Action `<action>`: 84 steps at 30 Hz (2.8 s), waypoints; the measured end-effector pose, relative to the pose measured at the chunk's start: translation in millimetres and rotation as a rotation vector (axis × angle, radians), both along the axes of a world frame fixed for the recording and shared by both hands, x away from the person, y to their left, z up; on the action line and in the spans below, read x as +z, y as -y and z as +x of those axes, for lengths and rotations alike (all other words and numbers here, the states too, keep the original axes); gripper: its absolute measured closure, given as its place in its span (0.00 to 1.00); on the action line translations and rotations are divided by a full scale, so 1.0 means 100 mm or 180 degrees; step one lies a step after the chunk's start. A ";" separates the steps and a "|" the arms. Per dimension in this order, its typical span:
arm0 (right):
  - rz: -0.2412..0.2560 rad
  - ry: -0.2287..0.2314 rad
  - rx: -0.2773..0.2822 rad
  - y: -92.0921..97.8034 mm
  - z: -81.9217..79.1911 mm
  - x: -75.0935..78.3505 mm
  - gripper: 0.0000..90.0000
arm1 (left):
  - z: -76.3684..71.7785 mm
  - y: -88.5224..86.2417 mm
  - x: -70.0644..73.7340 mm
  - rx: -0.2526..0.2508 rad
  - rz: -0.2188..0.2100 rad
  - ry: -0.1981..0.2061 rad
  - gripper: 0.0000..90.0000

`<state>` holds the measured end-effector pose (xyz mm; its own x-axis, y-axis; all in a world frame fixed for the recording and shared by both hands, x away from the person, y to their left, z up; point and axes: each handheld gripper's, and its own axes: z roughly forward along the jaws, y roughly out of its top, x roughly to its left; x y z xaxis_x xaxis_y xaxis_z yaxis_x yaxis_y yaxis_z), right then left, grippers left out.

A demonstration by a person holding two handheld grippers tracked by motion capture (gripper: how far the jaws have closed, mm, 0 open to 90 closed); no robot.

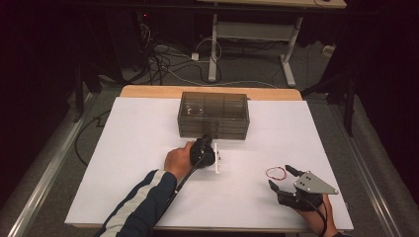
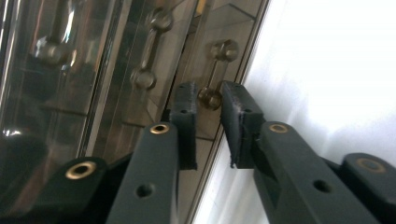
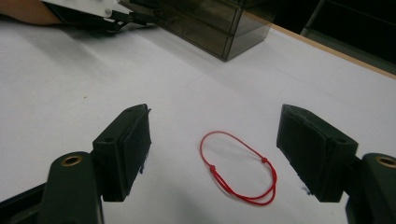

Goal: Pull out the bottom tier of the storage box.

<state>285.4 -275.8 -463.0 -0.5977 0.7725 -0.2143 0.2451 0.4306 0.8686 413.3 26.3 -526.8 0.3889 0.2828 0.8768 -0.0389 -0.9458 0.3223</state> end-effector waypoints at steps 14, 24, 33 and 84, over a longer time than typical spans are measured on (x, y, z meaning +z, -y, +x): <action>-0.0006 0.0011 0.0070 0.00 -0.01 0.01 0.30 | -0.04 0.01 -0.05 -0.0024 0.0321 0.0269 0.86; -0.0012 0.0018 0.0073 0.00 -0.02 0.01 0.30 | -0.15 -0.01 -0.04 -0.0082 0.0336 0.0220 0.86; -0.0016 -0.0027 0.0095 -0.01 -0.02 0.01 0.29 | -0.21 -0.05 0.03 -0.0136 0.0101 -0.0021 0.85; 0.0044 -0.0057 0.0101 0.00 -0.01 0.01 0.29 | 0.32 -0.87 0.44 0.0356 -0.1385 -0.1802 0.97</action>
